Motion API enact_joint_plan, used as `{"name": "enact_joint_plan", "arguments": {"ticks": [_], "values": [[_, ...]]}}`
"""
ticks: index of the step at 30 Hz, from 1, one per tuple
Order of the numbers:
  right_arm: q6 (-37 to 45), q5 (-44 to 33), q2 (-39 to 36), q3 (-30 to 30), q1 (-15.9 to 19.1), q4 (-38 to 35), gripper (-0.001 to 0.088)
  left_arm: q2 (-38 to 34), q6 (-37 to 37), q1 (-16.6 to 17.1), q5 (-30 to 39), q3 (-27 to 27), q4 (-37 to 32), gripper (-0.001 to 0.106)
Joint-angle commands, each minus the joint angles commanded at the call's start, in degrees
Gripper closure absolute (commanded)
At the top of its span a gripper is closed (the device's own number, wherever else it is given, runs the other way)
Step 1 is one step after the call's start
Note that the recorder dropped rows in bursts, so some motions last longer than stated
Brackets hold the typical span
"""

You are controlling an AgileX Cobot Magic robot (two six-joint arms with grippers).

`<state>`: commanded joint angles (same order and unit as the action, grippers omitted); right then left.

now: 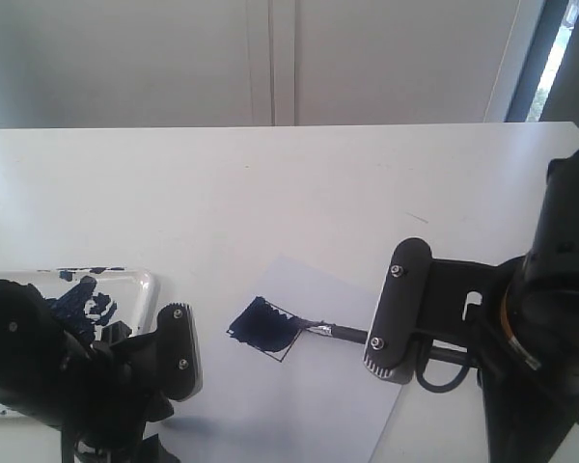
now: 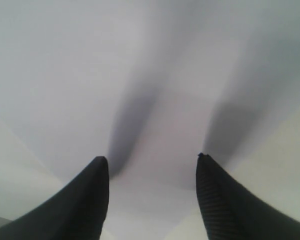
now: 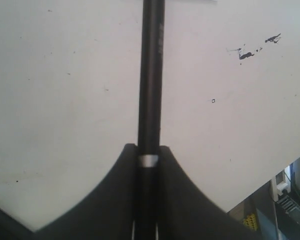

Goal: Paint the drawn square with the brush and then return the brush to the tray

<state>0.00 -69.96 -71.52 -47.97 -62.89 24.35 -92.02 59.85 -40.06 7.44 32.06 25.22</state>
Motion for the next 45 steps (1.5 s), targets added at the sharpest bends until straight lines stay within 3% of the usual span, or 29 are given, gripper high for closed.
{"name": "enact_joint_plan", "arguments": {"ticks": [21, 45], "values": [[1.8, 0.0, 2.6, 0.0, 0.0, -7.9, 0.0868, 0.0, -0.1, 0.0, -1.3, 0.0, 0.0, 0.049], [1.3, 0.0, 4.7, 0.0, 0.0, -7.9, 0.0868, 0.0, -1.0, 0.0, -1.5, 0.0, 0.0, 0.049]]}}
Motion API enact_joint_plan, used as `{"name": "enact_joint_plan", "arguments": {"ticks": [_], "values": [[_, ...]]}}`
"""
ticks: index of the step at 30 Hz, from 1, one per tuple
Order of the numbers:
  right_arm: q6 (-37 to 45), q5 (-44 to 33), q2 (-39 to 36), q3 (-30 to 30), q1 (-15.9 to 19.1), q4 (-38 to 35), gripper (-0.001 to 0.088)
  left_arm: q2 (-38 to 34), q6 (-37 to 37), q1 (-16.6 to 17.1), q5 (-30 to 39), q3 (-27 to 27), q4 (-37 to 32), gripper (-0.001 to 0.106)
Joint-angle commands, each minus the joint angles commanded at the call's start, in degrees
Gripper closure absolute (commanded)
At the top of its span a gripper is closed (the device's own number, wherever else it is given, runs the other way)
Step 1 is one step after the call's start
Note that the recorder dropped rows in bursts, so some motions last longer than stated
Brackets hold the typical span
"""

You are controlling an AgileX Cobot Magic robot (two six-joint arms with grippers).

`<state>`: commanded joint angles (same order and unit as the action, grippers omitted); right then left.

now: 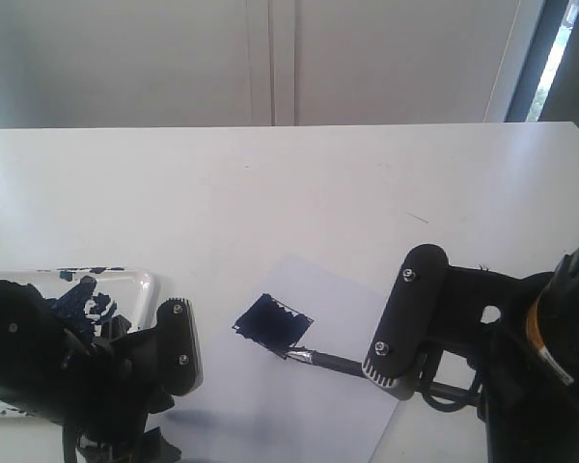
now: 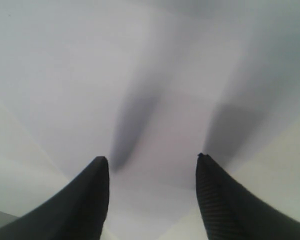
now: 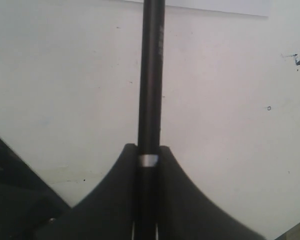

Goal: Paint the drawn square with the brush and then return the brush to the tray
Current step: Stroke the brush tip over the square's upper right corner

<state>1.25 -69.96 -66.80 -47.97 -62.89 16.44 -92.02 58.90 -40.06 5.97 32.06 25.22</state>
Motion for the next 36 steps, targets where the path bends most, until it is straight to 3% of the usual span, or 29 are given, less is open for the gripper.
{"name": "enact_joint_plan", "arguments": {"ticks": [36], "values": [[-0.3, 0.0, -0.7, 1.2, 0.0, 0.0, 0.0868, 0.0, -0.1, 0.0, -0.1, 0.0, 0.0, 0.049]]}}
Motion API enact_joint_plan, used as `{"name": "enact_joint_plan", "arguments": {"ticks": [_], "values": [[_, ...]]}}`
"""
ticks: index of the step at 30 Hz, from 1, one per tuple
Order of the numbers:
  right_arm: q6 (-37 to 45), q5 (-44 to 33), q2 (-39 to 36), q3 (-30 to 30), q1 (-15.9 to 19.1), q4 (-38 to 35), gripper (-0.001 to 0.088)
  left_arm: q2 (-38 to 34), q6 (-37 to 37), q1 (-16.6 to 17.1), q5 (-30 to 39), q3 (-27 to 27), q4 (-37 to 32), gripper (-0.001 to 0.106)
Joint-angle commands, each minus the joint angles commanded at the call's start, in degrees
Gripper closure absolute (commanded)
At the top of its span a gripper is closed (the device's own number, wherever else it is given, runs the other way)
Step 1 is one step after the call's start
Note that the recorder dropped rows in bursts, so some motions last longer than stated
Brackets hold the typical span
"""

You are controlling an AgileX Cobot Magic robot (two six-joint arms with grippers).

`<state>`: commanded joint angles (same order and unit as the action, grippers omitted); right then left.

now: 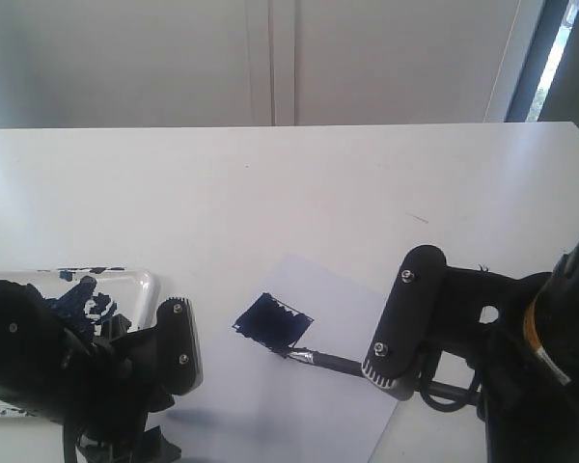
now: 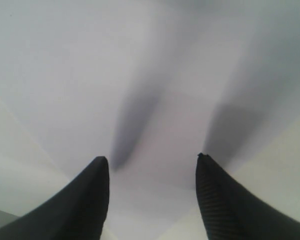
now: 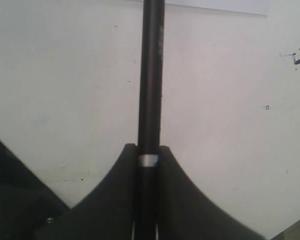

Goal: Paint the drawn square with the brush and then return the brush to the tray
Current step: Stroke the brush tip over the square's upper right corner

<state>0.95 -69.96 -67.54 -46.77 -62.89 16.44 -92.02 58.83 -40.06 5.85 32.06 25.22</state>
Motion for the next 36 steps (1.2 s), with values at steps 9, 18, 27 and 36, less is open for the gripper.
{"name": "enact_joint_plan", "arguments": {"ticks": [9, 18, 27, 36], "values": [[-2.7, 0.0, 0.0, 1.1, 0.0, 3.7, 0.0868, 0.0, 0.0, 0.0, -0.1, 0.0, 0.0, 0.049], [-5.2, 0.0, 0.0, 1.1, 0.0, 5.6, 0.0868, 0.0, 0.0, 0.0, -0.1, 0.0, 0.0, 0.049], [-2.3, 0.0, 0.0, 1.1, 0.0, 0.1, 0.0868, 0.0, 0.0, 0.0, -0.1, 0.0, 0.0, 0.049], [-1.7, 0.0, 0.0, 1.1, 0.0, -0.1, 0.0868, 0.0, 0.0, 0.0, -0.1, 0.0, 0.0, 0.049]]}}
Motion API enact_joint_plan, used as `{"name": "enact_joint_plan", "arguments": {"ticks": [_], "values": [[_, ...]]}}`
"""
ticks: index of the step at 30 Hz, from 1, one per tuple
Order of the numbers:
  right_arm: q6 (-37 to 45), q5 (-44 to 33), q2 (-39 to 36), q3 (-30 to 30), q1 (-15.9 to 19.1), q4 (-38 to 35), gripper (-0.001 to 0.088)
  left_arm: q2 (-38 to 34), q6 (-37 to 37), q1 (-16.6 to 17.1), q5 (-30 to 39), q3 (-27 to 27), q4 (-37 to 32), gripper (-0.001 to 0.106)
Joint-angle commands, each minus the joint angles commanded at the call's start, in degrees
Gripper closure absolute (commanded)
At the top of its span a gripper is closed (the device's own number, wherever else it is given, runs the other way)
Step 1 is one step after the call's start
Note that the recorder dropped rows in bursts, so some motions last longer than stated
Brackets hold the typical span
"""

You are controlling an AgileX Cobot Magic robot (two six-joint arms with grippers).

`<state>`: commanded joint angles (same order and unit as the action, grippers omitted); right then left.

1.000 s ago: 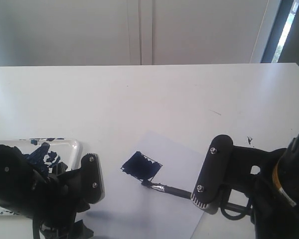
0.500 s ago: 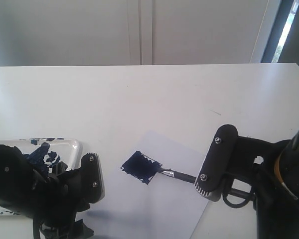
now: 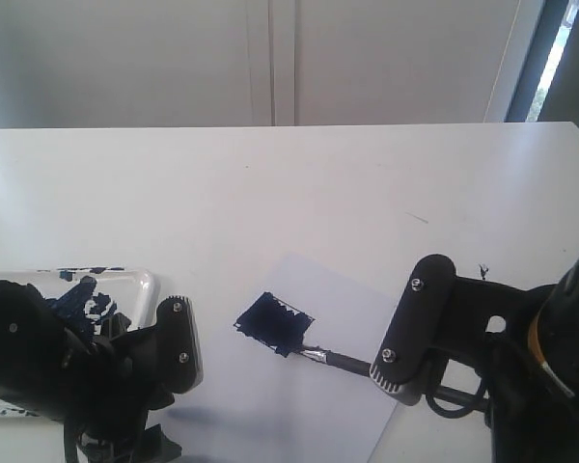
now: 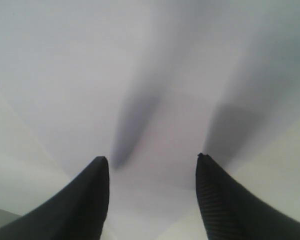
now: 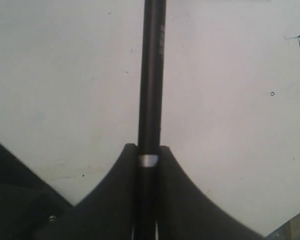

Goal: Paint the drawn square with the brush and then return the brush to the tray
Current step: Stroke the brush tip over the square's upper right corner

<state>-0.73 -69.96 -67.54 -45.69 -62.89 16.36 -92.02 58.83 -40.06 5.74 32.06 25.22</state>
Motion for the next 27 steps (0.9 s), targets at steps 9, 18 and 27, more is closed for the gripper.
{"name": "enact_joint_plan", "arguments": {"ticks": [9, 18, 27], "values": [[0.7, 0.0, 0.0, -0.3, 0.0, 0.3, 0.0868, 0.0, 0.0, 0.0, 0.0, 0.0, 0.0, 0.049], [-2.6, 0.0, 0.0, -0.3, 0.0, 7.9, 0.0868, 0.0, 0.0, 0.0, 0.0, 0.0, 0.0, 0.049], [-4.3, 6.3, 0.0, -0.3, 0.0, 9.5, 0.0868, 0.0, 0.0, 0.0, -0.1, 0.0, 0.0, 0.049]]}}
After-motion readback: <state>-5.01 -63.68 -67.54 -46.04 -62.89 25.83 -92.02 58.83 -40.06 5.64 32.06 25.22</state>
